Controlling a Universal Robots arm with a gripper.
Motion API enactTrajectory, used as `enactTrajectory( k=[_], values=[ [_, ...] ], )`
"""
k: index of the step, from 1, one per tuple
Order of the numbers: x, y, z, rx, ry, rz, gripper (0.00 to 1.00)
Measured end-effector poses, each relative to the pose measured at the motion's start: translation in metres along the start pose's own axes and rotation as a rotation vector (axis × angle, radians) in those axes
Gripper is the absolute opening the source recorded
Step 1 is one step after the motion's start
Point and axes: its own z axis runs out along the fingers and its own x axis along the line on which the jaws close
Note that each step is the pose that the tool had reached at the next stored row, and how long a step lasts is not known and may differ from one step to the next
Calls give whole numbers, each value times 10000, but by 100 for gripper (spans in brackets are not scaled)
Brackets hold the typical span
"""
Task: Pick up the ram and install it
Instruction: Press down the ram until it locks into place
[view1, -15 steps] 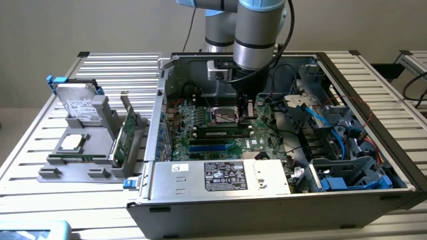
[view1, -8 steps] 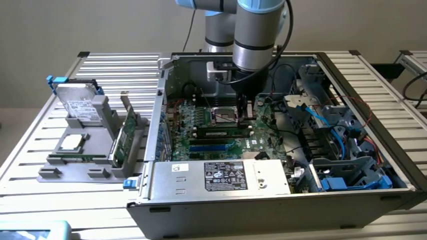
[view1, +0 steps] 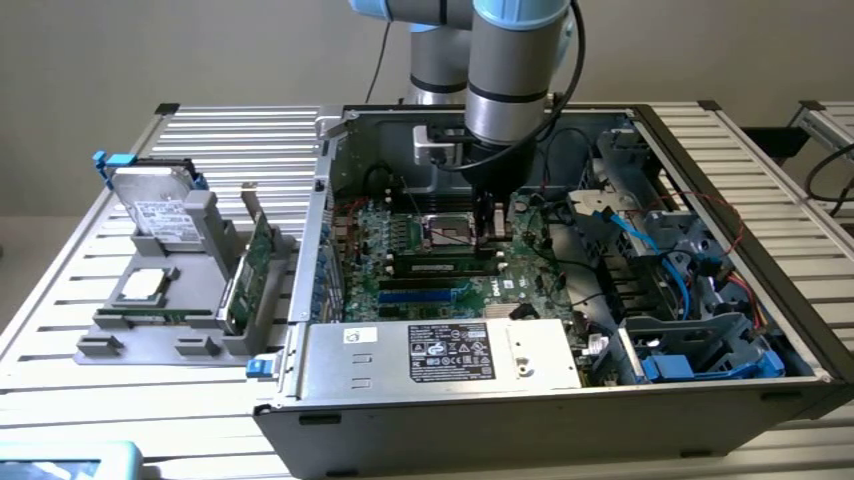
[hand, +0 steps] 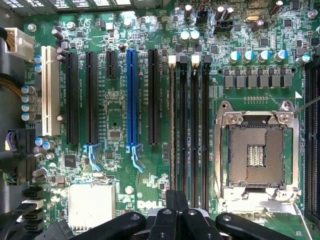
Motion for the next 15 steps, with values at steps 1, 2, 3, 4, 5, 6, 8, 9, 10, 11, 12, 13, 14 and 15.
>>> enactTrajectory(
  k=[1,2,3,4,5,6,8,9,10,11,12,13,14,15],
  values=[
    [0,0,1,-1,1,0,11],
    [0,0,1,-1,1,1,11],
    [0,1,-4,-1,-1,2,11],
    [1,3,-26,-1,-15,7,11],
    [5,8,-62,0,-5,8,11],
    [11,18,-85,-1,-1,6,11],
    [14,50,-101,-1,-1,10,11],
    [14,71,-103,-1,-3,12,11],
    [15,92,-104,-1,-4,15,11],
    [16,115,-105,-1,-5,19,11],
    [17,137,-107,-3,-1,21,11],
    [18,163,-109,-2,0,24,11],
    [19,187,-112,-3,1,24,11],
    [20,213,-113,-3,-1,25,11]
  ],
)
